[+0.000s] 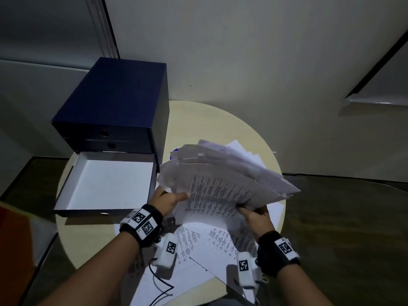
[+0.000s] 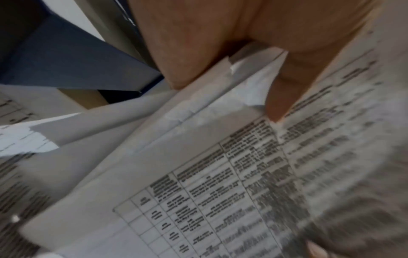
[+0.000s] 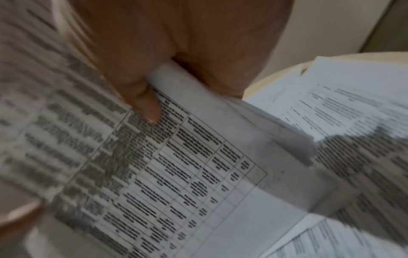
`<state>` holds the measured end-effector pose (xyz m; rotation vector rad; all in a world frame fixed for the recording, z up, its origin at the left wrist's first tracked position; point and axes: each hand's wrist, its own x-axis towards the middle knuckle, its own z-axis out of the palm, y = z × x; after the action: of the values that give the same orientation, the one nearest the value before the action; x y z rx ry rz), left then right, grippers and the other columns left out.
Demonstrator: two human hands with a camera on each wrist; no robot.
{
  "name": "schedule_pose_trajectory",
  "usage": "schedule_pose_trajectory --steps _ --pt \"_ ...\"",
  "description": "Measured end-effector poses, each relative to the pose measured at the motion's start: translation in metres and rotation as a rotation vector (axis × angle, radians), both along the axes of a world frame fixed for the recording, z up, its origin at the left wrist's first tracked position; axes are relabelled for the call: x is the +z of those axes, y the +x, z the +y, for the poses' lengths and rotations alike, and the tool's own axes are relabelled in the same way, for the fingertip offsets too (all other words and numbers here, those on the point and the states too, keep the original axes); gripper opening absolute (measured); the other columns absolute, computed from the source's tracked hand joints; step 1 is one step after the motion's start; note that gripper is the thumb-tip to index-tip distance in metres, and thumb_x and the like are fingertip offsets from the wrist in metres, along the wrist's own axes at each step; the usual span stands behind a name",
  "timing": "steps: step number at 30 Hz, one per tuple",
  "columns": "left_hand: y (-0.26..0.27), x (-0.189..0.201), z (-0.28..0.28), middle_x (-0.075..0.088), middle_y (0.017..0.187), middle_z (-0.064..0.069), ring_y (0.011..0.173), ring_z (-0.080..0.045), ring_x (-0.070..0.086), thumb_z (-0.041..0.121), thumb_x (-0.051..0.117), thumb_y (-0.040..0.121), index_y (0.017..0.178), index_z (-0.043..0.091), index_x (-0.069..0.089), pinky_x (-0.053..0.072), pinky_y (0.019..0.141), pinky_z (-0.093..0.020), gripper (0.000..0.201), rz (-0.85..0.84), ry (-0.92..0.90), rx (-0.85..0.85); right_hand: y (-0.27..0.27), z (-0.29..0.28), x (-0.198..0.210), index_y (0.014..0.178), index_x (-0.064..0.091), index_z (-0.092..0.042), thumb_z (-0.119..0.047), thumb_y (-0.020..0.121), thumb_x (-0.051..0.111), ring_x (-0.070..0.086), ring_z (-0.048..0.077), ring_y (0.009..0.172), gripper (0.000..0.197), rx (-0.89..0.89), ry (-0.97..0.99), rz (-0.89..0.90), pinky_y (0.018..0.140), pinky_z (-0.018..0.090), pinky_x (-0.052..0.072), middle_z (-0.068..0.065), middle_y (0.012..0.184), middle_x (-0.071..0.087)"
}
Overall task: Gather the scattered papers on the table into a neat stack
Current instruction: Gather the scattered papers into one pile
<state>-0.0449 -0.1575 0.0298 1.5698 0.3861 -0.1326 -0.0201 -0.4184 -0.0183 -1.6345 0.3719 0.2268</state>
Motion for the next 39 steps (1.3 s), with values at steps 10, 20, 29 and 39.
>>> schedule_pose_trajectory --steps 10,20,29,39 --pt "-0.020 -0.067 -0.003 0.050 0.129 0.008 0.115 -0.012 0.052 0.032 0.070 0.083 0.137 0.020 0.047 0.041 0.096 -0.024 0.059 0.141 0.296 -0.213 0.015 -0.051 -0.009 0.120 0.063 -0.004 -0.011 0.091 0.070 0.067 0.022 0.096 0.030 -0.135 -0.111 -0.018 0.088 0.037 0.050 0.006 0.108 0.071" --pt "-0.084 -0.133 0.055 -0.009 0.159 -0.016 0.147 -0.036 -0.003 0.058 0.065 0.077 0.147 0.025 0.024 0.018 0.113 -0.056 0.089 0.681 1.023 0.095 -0.022 -0.064 -0.113 0.088 0.052 -0.007 -0.006 0.091 0.065 0.051 0.023 0.055 0.013 -0.117 -0.245 0.433 0.057 0.035 0.044 0.012 0.060 0.049" --pt "-0.083 -0.150 0.056 -0.012 0.162 -0.017 0.149 -0.036 -0.009 0.071 0.070 0.066 0.154 0.015 -0.004 0.008 0.115 -0.061 0.128 0.826 0.786 0.243 -0.022 -0.062 -0.109 0.088 0.053 -0.007 -0.006 0.093 0.065 0.052 0.024 0.055 0.012 -0.069 -0.294 0.414 0.055 0.034 0.047 0.014 0.061 0.052" --pt "-0.073 -0.131 0.005 0.030 0.144 -0.010 0.113 -0.039 0.054 -0.005 0.058 0.078 0.150 0.034 0.007 0.054 0.088 -0.047 0.096 0.478 0.528 0.216 -0.022 -0.068 -0.106 0.092 0.057 -0.003 -0.009 0.092 0.068 0.054 0.024 0.058 0.012 -0.033 -0.343 0.407 0.056 0.034 0.047 0.013 0.061 0.055"
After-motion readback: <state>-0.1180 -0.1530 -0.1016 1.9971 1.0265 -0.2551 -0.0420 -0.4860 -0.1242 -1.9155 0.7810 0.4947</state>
